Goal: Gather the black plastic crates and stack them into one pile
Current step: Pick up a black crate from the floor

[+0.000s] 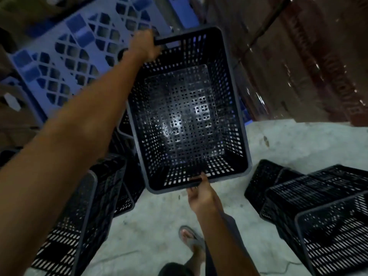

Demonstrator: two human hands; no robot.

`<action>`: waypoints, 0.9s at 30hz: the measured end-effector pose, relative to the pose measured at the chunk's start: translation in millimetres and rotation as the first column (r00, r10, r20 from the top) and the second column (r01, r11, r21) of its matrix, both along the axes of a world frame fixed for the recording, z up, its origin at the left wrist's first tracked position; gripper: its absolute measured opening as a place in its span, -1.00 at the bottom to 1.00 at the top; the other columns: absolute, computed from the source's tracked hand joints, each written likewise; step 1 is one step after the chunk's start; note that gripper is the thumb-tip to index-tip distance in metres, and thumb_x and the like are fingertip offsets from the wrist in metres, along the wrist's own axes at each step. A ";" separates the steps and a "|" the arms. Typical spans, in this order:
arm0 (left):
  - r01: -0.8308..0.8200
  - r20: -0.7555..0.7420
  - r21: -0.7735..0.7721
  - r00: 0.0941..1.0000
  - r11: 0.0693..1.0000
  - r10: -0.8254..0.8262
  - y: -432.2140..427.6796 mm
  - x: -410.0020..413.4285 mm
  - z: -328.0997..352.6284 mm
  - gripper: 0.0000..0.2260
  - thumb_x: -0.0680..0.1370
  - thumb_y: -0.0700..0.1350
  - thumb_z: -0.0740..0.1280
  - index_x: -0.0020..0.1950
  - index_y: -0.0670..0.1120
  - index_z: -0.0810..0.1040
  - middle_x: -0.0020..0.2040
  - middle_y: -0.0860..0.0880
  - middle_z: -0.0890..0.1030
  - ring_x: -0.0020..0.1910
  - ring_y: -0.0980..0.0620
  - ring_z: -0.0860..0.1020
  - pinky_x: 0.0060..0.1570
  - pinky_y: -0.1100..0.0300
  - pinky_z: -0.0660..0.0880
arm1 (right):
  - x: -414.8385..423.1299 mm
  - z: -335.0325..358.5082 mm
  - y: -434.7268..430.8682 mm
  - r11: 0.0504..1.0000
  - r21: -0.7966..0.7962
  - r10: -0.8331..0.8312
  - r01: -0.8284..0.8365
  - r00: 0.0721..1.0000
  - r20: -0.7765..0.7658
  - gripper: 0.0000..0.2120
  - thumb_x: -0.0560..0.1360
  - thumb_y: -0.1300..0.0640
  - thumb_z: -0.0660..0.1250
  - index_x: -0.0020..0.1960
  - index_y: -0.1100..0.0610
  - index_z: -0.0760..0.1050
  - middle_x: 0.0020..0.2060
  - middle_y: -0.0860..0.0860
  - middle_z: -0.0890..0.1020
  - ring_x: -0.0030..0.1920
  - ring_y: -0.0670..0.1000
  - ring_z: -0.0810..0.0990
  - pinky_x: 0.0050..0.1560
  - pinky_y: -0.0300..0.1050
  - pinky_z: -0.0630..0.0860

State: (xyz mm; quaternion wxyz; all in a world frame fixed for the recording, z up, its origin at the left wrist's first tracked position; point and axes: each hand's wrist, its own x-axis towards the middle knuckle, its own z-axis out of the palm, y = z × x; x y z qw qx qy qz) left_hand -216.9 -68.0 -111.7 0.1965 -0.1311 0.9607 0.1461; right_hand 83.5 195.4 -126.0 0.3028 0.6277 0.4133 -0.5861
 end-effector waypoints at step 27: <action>-0.577 -0.137 0.082 0.801 0.812 0.583 91.1 473.8 179.5 -0.53 0.59 0.10 0.26 0.09 -0.35 0.52 0.12 -0.42 0.54 0.10 -0.40 0.53 0.04 -0.16 0.50 | 51.2 156.2 245.2 0.396 0.812 0.845 -0.429 0.517 -0.139 -0.55 0.61 -0.10 0.18 0.23 0.25 0.53 0.16 0.28 0.61 0.19 0.31 0.56 0.21 0.09 0.46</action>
